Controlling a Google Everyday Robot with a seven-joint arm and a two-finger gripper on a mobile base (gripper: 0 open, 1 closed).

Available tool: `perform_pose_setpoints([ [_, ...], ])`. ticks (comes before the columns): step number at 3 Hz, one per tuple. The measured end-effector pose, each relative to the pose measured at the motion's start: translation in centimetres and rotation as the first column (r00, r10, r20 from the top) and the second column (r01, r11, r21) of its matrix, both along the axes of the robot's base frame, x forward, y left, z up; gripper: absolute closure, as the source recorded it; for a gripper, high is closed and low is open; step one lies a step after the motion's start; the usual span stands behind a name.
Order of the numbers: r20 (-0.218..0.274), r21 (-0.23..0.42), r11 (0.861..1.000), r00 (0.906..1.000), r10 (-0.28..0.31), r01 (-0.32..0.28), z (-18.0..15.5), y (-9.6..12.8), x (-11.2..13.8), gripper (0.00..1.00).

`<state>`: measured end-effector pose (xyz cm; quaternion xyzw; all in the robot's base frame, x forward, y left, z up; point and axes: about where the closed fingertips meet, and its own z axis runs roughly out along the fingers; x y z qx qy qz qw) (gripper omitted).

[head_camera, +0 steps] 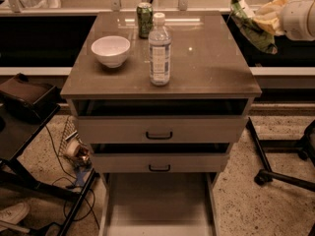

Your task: Move green jalapeno chip bag near blue plastic bottle

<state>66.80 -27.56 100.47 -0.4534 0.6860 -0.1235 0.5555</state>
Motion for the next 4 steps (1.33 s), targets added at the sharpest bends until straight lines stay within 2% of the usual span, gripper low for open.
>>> perform_pose_setpoints([
  [1,0.022,-0.015,0.999,0.9991,0.036,-0.036,-1.10,2.33,0.67,1.00],
  [2,0.022,-0.015,0.999,0.9990,0.039,-0.039,-1.10,2.54,0.71,0.83],
  [4,0.021,-0.015,0.999,0.9987,0.046,-0.045,-1.16,2.96,0.79,0.36],
])
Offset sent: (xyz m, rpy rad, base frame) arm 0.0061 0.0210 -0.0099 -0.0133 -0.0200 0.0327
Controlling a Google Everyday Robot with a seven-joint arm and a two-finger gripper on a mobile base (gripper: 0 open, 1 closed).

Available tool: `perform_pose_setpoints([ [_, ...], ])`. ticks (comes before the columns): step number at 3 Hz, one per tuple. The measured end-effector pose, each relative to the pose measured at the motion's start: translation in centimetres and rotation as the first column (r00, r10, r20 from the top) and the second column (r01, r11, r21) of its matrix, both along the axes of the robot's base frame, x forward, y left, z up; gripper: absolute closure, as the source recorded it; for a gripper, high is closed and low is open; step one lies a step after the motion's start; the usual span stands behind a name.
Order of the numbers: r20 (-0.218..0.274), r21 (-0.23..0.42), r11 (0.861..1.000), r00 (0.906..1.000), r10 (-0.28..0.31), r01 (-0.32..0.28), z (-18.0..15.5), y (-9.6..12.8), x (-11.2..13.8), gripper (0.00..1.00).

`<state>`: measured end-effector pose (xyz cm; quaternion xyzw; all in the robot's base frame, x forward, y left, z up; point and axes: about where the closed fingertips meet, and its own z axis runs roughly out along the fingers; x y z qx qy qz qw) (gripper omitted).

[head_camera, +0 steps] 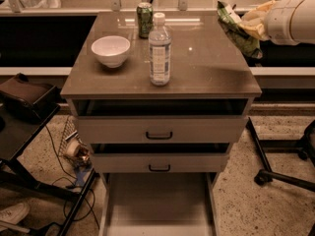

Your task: Move green jalapeno chip bag near blue plastic bottle

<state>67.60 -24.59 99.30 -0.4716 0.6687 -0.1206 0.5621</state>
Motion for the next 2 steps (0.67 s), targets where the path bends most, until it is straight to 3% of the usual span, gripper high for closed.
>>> perform_pose_setpoints([
  [1,-0.001,0.000,1.000,1.0000,0.003,-0.003,-0.03,0.23,0.04,0.12],
  [2,-0.001,0.000,1.000,1.0000,0.006,-0.006,-0.06,0.42,0.08,0.00],
])
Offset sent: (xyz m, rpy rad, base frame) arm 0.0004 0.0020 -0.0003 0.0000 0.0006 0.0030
